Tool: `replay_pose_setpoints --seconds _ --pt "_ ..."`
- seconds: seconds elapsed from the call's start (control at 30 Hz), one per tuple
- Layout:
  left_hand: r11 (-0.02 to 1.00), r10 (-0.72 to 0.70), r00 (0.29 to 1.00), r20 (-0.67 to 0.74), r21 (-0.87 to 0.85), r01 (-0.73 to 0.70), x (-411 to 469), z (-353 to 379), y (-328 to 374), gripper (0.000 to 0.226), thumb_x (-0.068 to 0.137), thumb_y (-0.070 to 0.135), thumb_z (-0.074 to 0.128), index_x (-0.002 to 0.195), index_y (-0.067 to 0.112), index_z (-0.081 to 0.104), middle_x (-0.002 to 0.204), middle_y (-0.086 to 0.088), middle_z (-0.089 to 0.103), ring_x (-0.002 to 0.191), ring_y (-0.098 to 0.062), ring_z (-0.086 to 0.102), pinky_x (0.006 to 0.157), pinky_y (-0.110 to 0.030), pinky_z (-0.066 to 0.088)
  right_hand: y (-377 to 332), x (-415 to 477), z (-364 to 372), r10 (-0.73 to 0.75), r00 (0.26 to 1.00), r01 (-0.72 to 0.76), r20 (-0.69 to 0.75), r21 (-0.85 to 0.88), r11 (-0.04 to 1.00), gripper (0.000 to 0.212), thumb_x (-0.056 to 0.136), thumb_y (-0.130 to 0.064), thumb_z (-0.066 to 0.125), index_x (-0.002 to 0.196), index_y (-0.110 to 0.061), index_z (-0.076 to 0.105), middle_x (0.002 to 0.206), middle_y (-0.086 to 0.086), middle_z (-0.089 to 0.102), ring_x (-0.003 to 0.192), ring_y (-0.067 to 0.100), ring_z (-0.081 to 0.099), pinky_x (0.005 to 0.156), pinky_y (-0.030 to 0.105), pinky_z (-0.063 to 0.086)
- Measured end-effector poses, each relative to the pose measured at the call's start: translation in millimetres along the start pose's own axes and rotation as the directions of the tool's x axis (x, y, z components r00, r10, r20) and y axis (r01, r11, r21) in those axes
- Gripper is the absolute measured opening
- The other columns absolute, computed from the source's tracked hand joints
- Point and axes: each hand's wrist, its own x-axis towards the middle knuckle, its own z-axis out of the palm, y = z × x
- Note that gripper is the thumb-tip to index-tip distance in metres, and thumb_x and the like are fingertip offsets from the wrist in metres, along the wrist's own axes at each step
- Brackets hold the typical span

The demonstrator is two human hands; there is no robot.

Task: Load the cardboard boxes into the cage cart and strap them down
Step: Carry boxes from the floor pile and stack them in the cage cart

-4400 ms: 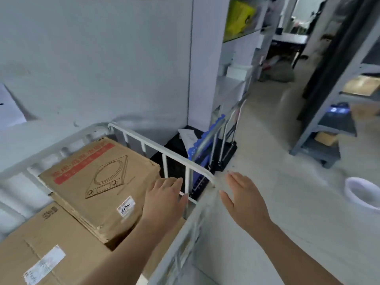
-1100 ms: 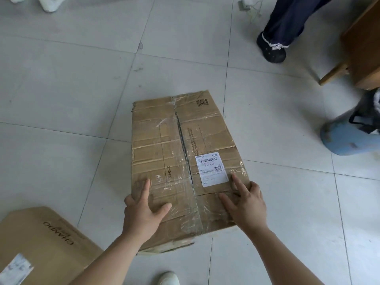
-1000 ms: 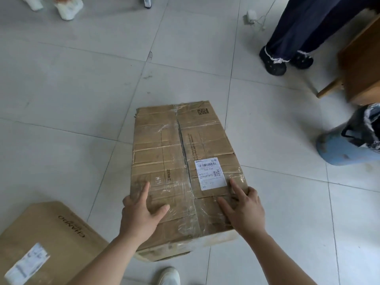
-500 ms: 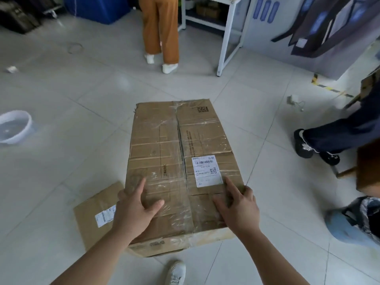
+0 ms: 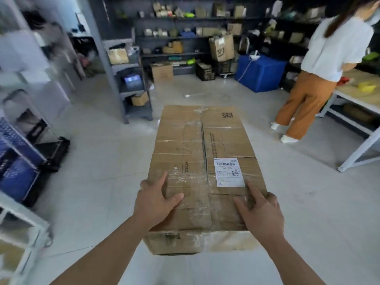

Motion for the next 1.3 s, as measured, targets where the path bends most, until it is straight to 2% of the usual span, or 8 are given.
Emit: replay_pose_setpoints --seconds 0.13,0.3,0.5,0.63,0.87,0.97,1.07,1.3 --pt "0.992 -0.13 0.979 -0.16 -0.032 0.126 -48.1 -61.5 -53.9 0.082 0.074 0.069 0.059 0.143 0.048 0.02 0.127 -0.008 0.036 0.108 -0.028 0.052 0.089 -0.033 0.044 -77.0 -24.8 13.2 -0.21 0.976 0.21 0.052 0.001 0.978 0.066 0.076 -0.069 0.045 0.139 -0.055 0.027 0.119 0.007 0.045 0.11 0.026 0.049 0.082 0.036 0.046" --pt "0.953 -0.303 0.887 -0.349 -0.105 0.284 -114.5 -131.5 -140.7 0.075 0.072 0.072 0.058 0.135 0.051 0.022 0.124 -0.005 0.039 0.104 -0.025 0.054 0.085 -0.033 0.047 -183.2 -74.0 49.1 -0.446 0.882 0.443 0.148 0.056 0.895 0.063 0.079 -0.064 0.052 0.137 -0.055 0.029 0.115 0.006 0.045 0.108 0.025 0.049 0.083 0.036 0.045" --pt "0.847 -0.524 0.691 -0.498 -0.223 0.482 -214.5 -213.8 -255.4 0.084 0.072 0.073 0.057 0.141 0.051 0.015 0.134 -0.007 0.034 0.112 -0.027 0.053 0.088 -0.034 0.05 -318.7 -172.3 108.7 -0.677 0.7 0.664 0.226 0.141 0.734 0.063 0.079 -0.062 0.058 0.136 -0.049 0.038 0.116 0.006 0.048 0.107 0.025 0.052 0.08 0.035 0.044" --pt "0.772 -0.615 0.552 -0.563 -0.288 0.567 -288.4 -264.7 -329.6 0.086 0.07 0.075 0.056 0.142 0.05 0.016 0.135 -0.008 0.036 0.111 -0.026 0.055 0.091 -0.036 0.05 -399.6 -254.2 149.7 -0.784 0.55 0.763 0.289 0.209 0.612 0.063 0.08 -0.064 0.054 0.139 -0.049 0.035 0.118 0.005 0.046 0.104 0.023 0.053 0.074 0.032 0.043" --pt "0.613 -0.736 0.293 -0.611 -0.416 0.672 -395.5 -332.4 -420.5 0.084 0.072 0.072 0.059 0.143 0.048 0.02 0.132 -0.011 0.038 0.117 -0.031 0.05 0.096 -0.037 0.045 -513.8 -381.4 212.4 -0.876 0.316 0.833 0.365 0.335 0.44 0.067 0.078 -0.067 0.052 0.139 -0.046 0.036 0.126 0.006 0.045 0.11 0.024 0.051 0.081 0.035 0.047" --pt "0.535 -0.775 0.177 -0.607 -0.48 0.696 -428.7 -353.0 -456.9 0.084 0.07 0.074 0.058 0.142 0.049 0.021 0.13 -0.011 0.04 0.115 -0.031 0.052 0.095 -0.038 0.047 -562.4 -428.0 233.7 -0.907 0.186 0.853 0.377 0.396 0.339 0.066 0.079 -0.066 0.054 0.139 -0.046 0.037 0.13 0.008 0.045 0.115 0.026 0.05 0.084 0.037 0.046" --pt "0.464 -0.803 0.078 -0.591 -0.536 0.705 -452.4 -372.9 -489.7 0.085 0.071 0.073 0.059 0.143 0.048 0.022 0.129 -0.012 0.041 0.112 -0.029 0.054 0.093 -0.037 0.048 -610.8 -468.6 255.7 -0.913 0.048 0.875 0.405 0.425 0.234 0.066 0.081 -0.066 0.051 0.141 -0.047 0.033 0.133 0.01 0.042 0.116 0.027 0.049 0.076 0.033 0.042" --pt "0.287 -0.827 -0.142 -0.544 -0.626 0.725 -485.3 -427.2 -570.3 0.085 0.071 0.075 0.057 0.143 0.047 0.022 0.129 -0.012 0.045 0.1 -0.024 0.057 0.076 -0.031 0.049 -725.3 -555.1 327.6 -0.882 -0.176 0.845 0.438 0.526 0.093 0.067 0.08 -0.069 0.049 0.141 -0.046 0.033 0.129 0.01 0.043 0.109 0.026 0.053 0.074 0.031 0.045"
